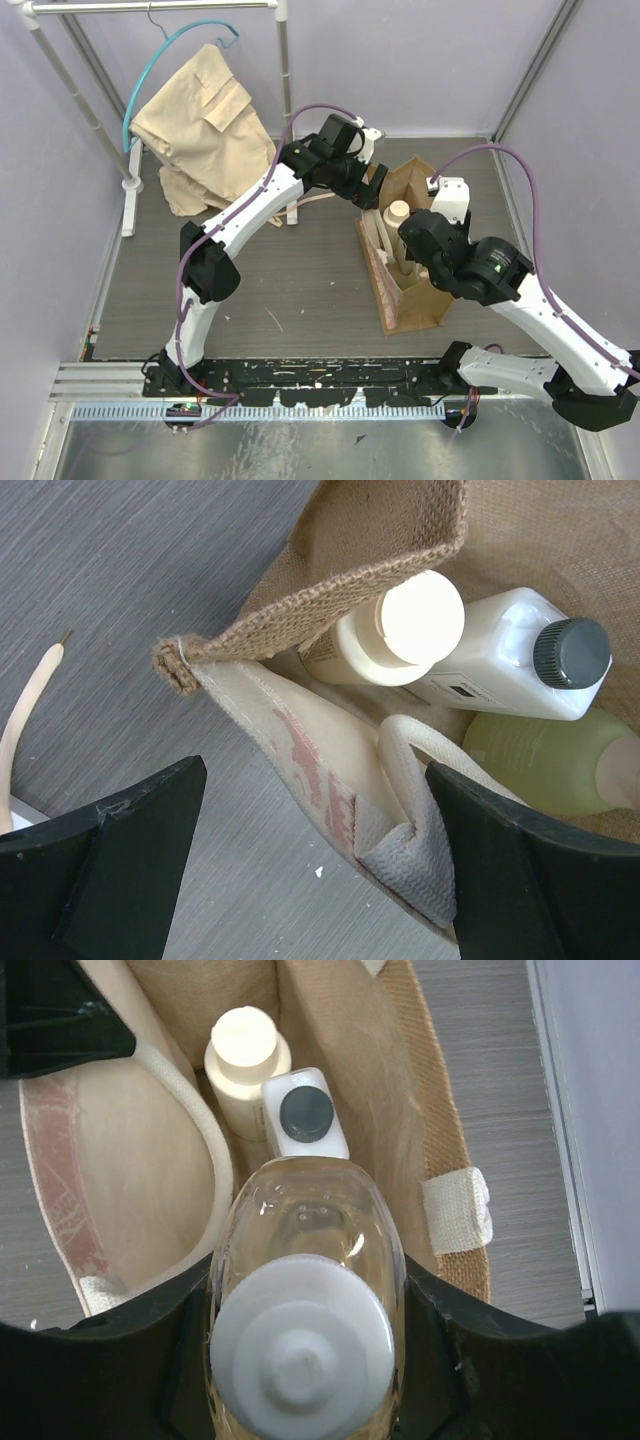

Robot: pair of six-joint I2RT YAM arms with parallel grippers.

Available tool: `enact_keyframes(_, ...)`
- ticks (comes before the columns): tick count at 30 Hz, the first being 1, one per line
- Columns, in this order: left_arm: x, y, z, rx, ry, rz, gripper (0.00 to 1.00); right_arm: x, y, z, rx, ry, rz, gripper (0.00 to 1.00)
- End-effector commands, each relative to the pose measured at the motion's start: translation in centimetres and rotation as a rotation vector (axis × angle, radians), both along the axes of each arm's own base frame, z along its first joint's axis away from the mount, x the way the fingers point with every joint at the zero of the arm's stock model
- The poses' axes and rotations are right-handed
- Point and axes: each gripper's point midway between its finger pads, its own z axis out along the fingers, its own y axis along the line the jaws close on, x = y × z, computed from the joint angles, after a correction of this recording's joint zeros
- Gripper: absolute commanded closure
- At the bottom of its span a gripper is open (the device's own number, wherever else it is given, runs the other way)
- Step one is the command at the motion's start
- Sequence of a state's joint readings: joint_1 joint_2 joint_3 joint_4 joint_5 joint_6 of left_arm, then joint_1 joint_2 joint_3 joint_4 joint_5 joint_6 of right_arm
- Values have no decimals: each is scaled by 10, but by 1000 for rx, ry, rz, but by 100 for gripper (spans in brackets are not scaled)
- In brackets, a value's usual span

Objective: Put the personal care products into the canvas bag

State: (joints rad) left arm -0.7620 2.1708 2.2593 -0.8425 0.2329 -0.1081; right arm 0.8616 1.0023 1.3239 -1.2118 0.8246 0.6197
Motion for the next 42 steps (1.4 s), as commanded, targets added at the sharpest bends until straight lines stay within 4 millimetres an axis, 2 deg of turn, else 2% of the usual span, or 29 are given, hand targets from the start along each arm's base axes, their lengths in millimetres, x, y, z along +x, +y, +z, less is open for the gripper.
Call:
enact_keyframes(1, -2, 0, 13, -18, -30, -13, 2, 0, 19, 17, 40, -18, 158, 99)
enact_keyframes(3, -3, 1, 14, -17, -29, -14, 2, 4, 33, 30, 67, -66, 247, 99)
enact_keyframes(5, -3, 1, 13, -14, -28, -16, 2, 6, 44, 35, 78, -87, 314, 99)
enact_keyframes(8, -4, 3, 12, -3, -26, -20, 2, 7, 62, 34, 87, -88, 409, 99)
enact_keyframes(13, -5, 5, 16, -1, -32, -21, 2, 12, 79, 32, 93, -112, 490, 99)
enact_keyframes(22, -9, 8, 23, 1, -38, -25, 2, 16, 88, -18, 51, -61, 513, 99)
enact_keyframes(29, -11, 9, 23, 3, -32, -27, 2, 19, 81, -60, 27, 3, 475, 99)
enact_keyframes(37, -11, 9, 27, 4, -33, -26, 2, 20, 62, -114, 27, 119, 398, 99)
enact_keyframes(42, -11, 11, 27, 8, -33, -26, 2, 25, 54, -126, 13, 153, 353, 99)
